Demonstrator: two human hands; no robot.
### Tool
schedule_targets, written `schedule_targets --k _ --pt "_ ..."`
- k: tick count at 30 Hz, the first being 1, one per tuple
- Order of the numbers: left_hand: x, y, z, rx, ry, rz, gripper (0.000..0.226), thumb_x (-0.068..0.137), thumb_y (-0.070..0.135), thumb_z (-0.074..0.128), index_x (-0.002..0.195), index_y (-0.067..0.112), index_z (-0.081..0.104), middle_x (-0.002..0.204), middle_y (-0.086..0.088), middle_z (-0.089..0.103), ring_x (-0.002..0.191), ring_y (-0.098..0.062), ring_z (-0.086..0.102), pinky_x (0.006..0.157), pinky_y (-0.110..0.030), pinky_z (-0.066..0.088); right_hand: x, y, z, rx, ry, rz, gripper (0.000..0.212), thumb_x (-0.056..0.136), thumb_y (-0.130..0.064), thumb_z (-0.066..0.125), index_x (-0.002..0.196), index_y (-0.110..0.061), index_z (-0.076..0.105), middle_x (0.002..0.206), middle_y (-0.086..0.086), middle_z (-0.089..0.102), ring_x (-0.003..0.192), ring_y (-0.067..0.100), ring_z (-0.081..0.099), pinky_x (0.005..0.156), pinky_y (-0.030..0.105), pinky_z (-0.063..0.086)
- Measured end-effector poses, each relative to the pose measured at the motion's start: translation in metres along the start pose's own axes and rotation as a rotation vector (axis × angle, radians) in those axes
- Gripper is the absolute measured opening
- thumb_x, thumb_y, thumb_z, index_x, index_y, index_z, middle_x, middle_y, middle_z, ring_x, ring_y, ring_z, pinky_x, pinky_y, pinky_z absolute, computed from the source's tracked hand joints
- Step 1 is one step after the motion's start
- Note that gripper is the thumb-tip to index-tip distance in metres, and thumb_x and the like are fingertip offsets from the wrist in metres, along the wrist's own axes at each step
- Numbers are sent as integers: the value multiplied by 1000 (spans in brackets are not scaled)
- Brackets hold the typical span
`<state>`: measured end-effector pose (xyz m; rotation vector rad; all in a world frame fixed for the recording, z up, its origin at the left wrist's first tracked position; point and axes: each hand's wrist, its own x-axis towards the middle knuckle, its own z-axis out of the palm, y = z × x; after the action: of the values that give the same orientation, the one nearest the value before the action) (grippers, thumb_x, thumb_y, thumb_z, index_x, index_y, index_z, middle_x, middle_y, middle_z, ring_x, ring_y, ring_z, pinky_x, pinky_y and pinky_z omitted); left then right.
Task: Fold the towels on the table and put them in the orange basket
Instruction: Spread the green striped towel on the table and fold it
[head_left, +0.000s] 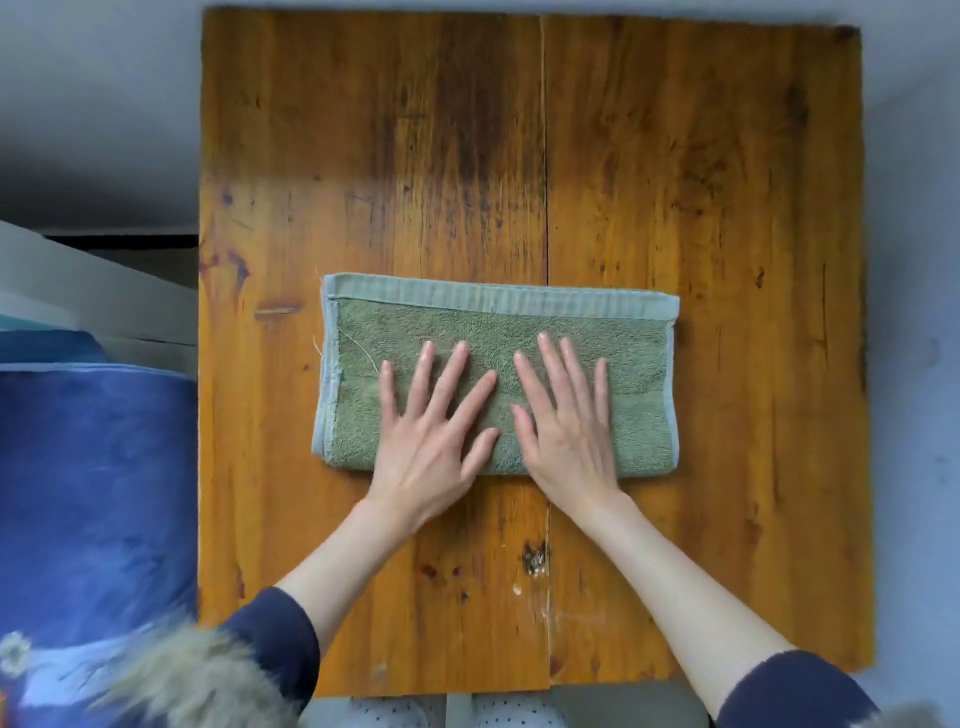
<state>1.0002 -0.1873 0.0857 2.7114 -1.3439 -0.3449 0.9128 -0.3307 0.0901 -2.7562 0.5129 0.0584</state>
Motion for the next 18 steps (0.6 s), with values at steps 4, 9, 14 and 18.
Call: schedule_targets --k 4,9,14,18 --pt "7 -24 15 73 -40 5 65 87 68 27 145 37 24 156 -3 19 145 -32 10 111 -64 3 7 26 11 -70 -17 33 56 94 -37 34 146 -19 24 154 5 13 144 23 12 118 45 5" --pt "-8 -61 12 88 -21 -62 65 89 65 23 147 36 18 157 -1 15 145 -28 8 114 -57 2 6 65 2 -98 -15 187 59 95 -46 25 148 -26 11 156 3 0 145 19 1 118 38 -1" --pt "-20 -85 4 -18 -18 -106 57 95 49 21 148 26 19 157 -4 8 145 -23 0 115 -53 4 6 71 -6 -132 -48 216 59 94 -49 18 147 -28 5 156 4 -5 145 19 -4 119 42 -2" --pt "-26 -91 -2 -204 112 -203 52 97 32 29 146 14 27 156 -8 15 145 -25 2 117 -46 5 9 52 -9 -119 16 236 58 95 -48 19 147 -25 6 155 5 -3 145 23 -3 117 46 -6"
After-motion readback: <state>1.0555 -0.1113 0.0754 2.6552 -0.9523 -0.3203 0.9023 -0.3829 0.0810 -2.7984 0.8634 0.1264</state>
